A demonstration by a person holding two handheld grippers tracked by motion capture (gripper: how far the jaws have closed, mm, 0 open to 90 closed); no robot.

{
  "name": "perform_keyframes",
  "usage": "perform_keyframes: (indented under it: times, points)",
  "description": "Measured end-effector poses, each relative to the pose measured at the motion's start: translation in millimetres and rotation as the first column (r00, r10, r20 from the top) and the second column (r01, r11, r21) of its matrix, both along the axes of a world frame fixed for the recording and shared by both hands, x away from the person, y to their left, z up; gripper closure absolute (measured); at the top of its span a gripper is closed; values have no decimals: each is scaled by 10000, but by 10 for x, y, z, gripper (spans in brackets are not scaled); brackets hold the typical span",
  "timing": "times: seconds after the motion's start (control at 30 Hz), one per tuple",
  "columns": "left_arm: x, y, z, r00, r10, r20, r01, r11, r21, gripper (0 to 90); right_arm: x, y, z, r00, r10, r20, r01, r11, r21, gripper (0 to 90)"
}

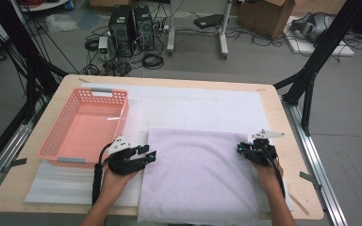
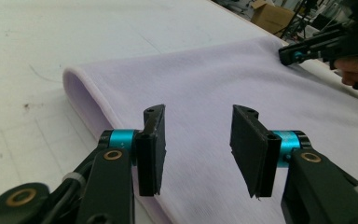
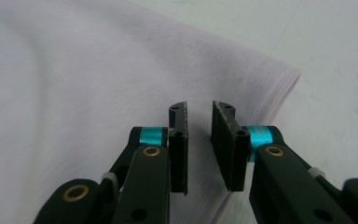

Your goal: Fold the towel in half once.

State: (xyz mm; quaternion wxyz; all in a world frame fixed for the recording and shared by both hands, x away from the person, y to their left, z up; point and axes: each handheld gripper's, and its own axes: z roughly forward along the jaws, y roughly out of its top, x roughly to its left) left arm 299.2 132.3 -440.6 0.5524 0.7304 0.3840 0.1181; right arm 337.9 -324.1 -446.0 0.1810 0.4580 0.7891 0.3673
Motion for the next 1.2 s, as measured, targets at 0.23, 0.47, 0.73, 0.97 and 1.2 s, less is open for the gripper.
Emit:
perform_keyframes:
  times: [0.23, 0.47, 0.73, 0.97, 1.2]
  points:
    - [343, -117, 8, 9990, 370, -249, -363, 9989, 306, 533, 308, -44, 30, 9961, -848, 244, 868, 9912, -1000, 805]
    - [483, -115, 35, 9973, 726, -64, -727, 9970, -258, 537, 246, -90, 102, 9960, -860, 233, 858, 9963, 78, 720]
    - [592, -170, 48, 9969, 768, -177, -760, 9962, 435, 458, 165, -226, 145, 9972, -676, 312, 641, 9927, 1022, 469]
    - [756, -221, -2, 9785, 2047, -263, -1982, 9676, 1564, 441, 229, -270, 13, 9944, -1036, -213, 1048, 9921, 687, 416]
    - [821, -208, -100, 9640, 2539, -795, -2303, 9460, 2283, 441, 232, -182, -4, 9944, -1035, -199, 1032, 9946, -126, 473]
